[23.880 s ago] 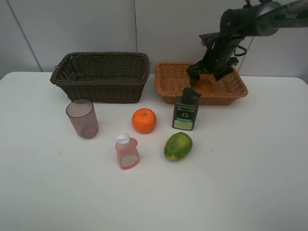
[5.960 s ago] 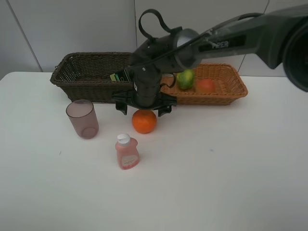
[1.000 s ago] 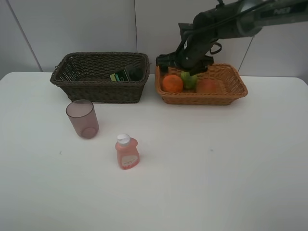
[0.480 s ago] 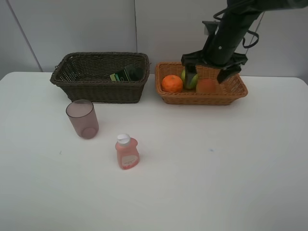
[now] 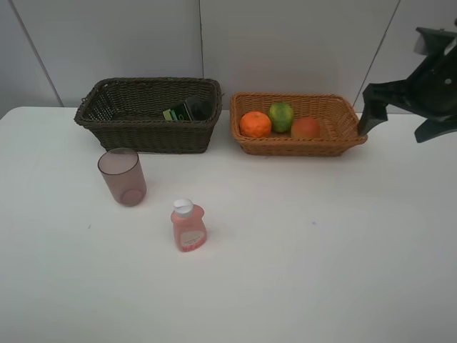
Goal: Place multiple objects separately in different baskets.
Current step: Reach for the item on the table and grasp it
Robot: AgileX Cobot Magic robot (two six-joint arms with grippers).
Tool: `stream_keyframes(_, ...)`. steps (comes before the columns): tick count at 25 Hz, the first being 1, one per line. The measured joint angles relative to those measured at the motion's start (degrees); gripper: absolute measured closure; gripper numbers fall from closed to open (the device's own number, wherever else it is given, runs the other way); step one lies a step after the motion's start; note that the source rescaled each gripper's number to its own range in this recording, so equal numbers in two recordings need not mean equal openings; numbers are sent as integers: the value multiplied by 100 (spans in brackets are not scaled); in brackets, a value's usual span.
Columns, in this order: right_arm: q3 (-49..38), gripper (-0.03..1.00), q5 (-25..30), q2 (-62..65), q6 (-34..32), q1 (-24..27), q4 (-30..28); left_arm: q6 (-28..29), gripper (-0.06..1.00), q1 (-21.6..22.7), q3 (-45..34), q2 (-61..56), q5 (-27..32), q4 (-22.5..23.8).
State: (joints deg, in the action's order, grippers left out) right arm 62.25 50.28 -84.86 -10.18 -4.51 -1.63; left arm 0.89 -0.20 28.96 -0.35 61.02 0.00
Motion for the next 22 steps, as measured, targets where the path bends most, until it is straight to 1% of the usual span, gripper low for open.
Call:
stream_keyframes(3,-408,-1,-73,1045,117,19,110,0,-3,0,0,0,0,0)
stream_keyframes(7,-815,-1,7,2513,188,-309,121,0,-3,0,0,0,0,0)
stream_keyframes(11,-1162,-1,425,3971,188,-708,163,0,-3,0,0,0,0,0)
stream_keyframes(14,-1347,-1,791,5014,188,-868,163,0,-3,0,0,0,0,0)
stream_keyframes(18,-1373,-1,1321,6198,188,-883,128,0,-3,0,0,0,0,0)
stream_keyframes(22,-1379,-1,1763,7011,188,-883,128,0,-3,0,0,0,0,0)
